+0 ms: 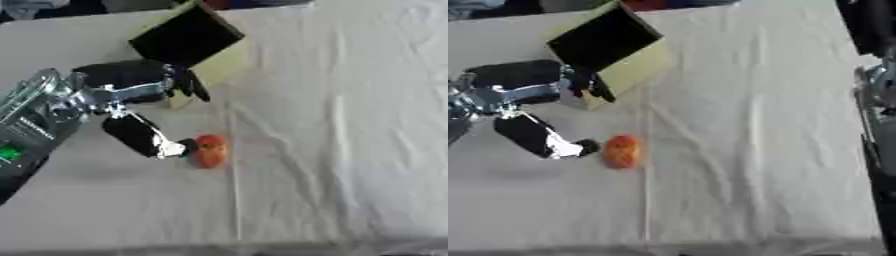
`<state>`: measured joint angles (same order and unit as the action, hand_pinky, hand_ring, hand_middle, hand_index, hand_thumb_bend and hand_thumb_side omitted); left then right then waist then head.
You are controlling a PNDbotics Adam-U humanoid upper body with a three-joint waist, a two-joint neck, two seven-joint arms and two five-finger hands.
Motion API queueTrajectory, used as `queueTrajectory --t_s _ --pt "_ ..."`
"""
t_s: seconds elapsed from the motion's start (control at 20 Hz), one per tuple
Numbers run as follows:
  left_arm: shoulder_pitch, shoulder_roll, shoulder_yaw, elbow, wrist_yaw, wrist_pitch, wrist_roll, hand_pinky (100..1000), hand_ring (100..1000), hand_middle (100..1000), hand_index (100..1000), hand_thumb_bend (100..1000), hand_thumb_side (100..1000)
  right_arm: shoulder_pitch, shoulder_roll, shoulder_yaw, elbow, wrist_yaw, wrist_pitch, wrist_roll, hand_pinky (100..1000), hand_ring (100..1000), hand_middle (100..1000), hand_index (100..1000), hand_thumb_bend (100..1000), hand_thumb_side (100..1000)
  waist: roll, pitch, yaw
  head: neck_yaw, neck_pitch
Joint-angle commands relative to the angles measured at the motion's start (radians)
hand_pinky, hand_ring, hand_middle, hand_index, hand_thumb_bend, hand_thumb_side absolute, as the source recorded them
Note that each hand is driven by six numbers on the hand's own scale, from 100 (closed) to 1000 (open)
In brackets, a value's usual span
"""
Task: Pick up objects on the table and place them in the box.
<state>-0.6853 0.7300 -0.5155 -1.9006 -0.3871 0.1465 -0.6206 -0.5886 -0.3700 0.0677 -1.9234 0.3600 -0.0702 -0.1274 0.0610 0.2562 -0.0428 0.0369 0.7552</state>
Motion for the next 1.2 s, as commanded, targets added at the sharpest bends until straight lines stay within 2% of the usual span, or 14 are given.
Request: queueTrajectory --t_s 0.05,0.4,0.55,0.9,1.2 --pt "-0.005 0.011 0.030 -0.022 0.001 0.001 0.019 765 831 793 861 351 454 -0.011 -0.008 -0.007 -0.010 -0.004 -0.004 0.004 825 717 591 812 100 954 -0.001 -0.018 0.001 -0.001 0.005" --pt "0.029 0.045 0.109 -0.096 0.009 -0.005 0.091 775 832 785 859 314 443 -0.016 -0.015 -0.009 -0.013 -0.001 -0.005 0.003 826 719 591 812 100 951 0.001 -0.010 0.005 0.000 0.010" --pt "0.035 0.041 0.130 -0.099 0.001 -0.022 0.124 776 837 788 864 331 450 -0.019 -0.022 -0.011 -0.014 0.001 -0.004 0.001 826 719 590 812 100 952 0.002 -0.004 0.009 0.008 0.011" --pt "0.008 0.015 0.090 -0.091 -0.046 -0.024 0.077 781 850 795 876 398 504 -0.017 -0.030 -0.012 -0.013 -0.004 -0.003 -0.002 825 718 588 812 100 955 0.006 0.009 0.014 0.019 0.008" --pt "-0.012 -0.033 0.046 -0.007 -0.090 -0.028 0.033 779 851 794 876 426 521 -0.016 -0.029 -0.012 -0.014 -0.009 -0.004 -0.003 826 718 588 812 100 956 0.008 0.012 0.010 0.011 -0.003"
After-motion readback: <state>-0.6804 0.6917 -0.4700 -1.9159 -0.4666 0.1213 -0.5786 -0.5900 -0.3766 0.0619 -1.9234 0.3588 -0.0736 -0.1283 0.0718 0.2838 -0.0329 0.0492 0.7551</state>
